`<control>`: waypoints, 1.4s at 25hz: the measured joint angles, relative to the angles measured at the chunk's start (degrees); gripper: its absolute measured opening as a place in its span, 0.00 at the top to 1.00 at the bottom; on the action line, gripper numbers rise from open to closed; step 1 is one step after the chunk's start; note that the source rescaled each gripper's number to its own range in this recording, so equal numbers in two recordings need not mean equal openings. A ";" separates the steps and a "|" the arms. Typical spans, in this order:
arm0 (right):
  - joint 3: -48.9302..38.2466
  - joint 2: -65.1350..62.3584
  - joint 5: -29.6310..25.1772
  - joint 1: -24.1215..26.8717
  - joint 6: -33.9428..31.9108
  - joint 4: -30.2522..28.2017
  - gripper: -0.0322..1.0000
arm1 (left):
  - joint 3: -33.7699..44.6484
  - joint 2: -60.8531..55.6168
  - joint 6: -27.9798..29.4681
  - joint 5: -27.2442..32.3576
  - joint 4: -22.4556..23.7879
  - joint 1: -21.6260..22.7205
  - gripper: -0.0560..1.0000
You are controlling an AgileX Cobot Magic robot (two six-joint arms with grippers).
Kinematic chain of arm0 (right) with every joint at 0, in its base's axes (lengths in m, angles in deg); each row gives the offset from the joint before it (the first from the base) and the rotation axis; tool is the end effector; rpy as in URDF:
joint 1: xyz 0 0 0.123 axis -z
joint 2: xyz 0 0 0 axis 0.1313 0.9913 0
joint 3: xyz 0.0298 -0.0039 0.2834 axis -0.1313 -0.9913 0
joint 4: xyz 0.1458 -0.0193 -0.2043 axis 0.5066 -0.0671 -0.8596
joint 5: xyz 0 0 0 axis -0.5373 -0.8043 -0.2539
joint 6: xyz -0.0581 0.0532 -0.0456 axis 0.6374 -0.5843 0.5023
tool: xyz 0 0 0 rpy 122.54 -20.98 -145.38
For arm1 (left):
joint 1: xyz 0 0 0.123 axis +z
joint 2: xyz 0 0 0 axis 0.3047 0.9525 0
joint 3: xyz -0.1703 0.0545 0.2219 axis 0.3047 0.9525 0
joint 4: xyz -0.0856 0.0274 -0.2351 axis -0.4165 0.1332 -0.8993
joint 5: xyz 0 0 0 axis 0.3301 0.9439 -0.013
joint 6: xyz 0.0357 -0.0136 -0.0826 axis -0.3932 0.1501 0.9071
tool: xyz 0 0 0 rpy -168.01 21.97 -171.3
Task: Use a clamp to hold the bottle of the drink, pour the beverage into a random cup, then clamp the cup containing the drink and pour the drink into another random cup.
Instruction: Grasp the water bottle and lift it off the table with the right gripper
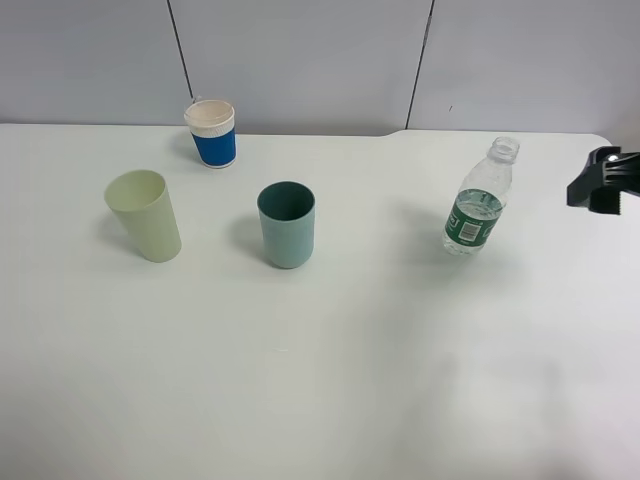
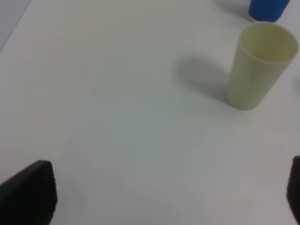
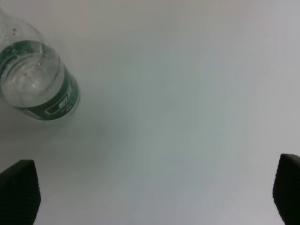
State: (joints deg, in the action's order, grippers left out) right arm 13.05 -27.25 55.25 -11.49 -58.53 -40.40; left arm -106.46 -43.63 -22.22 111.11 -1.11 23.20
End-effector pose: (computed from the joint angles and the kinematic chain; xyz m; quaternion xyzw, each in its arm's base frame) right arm 0.2004 0.0053 0.2592 -0.0084 0.9366 -0.0294 0.3490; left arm -0.0058 0.0003 0.2790 -0.0647 0.8463 0.0154 0.5286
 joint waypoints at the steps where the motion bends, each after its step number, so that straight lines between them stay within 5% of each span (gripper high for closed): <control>1: 0.00 1.51 0.64 -0.77 0.00 0.00 0.00 | 0.00 0.00 0.00 0.00 0.00 0.00 0.00; 9: 0.00 11.38 6.86 -7.10 -0.21 -0.04 0.00 | 0.00 0.00 0.00 0.00 0.00 0.00 0.00; 16: -0.18 19.16 9.82 -7.43 -3.35 -2.08 0.00 | 0.00 0.00 0.00 0.00 0.00 0.00 0.00; 28: -8.27 30.01 35.42 -7.43 -4.94 -4.45 0.00 | 0.00 0.00 0.00 0.00 0.00 0.00 0.00; 35: -8.39 35.99 44.99 -7.43 2.20 7.69 0.00 | 0.00 0.00 0.00 0.00 0.00 0.00 0.00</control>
State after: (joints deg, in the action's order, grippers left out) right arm 4.67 8.74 100.24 -18.91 -56.33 -32.70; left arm -106.46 -43.63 -22.22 111.11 -1.11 23.20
